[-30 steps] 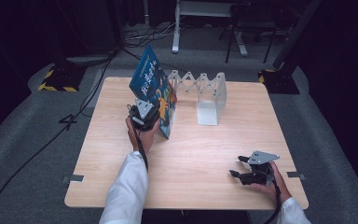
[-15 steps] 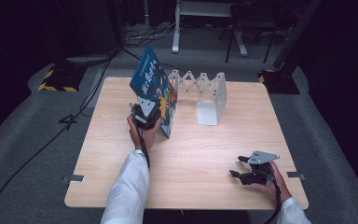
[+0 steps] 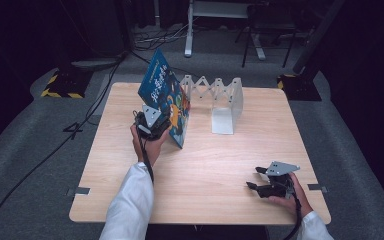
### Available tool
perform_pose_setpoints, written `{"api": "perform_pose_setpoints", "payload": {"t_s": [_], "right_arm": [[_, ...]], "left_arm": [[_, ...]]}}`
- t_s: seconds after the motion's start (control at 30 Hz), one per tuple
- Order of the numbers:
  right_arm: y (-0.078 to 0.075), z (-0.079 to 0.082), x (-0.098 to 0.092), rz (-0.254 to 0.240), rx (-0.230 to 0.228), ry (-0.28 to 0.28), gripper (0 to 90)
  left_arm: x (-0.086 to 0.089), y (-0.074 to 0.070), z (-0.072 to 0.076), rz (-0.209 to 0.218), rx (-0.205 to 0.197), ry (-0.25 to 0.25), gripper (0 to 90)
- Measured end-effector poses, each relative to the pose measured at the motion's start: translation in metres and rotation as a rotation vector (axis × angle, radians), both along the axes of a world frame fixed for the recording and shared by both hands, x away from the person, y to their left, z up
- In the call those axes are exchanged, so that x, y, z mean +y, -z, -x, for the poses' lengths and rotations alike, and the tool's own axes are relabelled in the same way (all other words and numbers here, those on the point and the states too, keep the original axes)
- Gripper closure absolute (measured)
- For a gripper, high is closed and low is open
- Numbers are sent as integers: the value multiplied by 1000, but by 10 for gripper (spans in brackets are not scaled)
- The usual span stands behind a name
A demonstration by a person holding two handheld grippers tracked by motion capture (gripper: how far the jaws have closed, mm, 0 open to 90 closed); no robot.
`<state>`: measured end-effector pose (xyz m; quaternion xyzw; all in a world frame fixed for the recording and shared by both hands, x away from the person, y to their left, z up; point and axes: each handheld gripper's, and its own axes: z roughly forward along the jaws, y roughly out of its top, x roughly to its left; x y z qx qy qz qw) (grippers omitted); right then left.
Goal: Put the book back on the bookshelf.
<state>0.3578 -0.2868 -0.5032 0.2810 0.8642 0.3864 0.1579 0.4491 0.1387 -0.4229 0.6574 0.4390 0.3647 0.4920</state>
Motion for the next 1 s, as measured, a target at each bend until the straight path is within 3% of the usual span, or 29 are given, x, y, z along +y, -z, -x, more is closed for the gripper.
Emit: {"api": "perform_pose_setpoints", "payload": {"t_s": [0.4, 0.7, 0.83, 1.0], "right_arm": [[-10, -2, -4, -7, 1, 63, 288], [-21, -2, -8, -16, -7, 104, 277], [-22, -1, -7, 2, -9, 113, 275], [-26, 0, -7, 4, -13, 118, 265]], "left_arm": [[16, -8, 21, -59, 25, 92, 520], [25, -9, 31, -104, 41, 125, 460], [28, -8, 34, -124, 70, 161, 419], [28, -6, 43, -188, 106, 237, 364]]}}
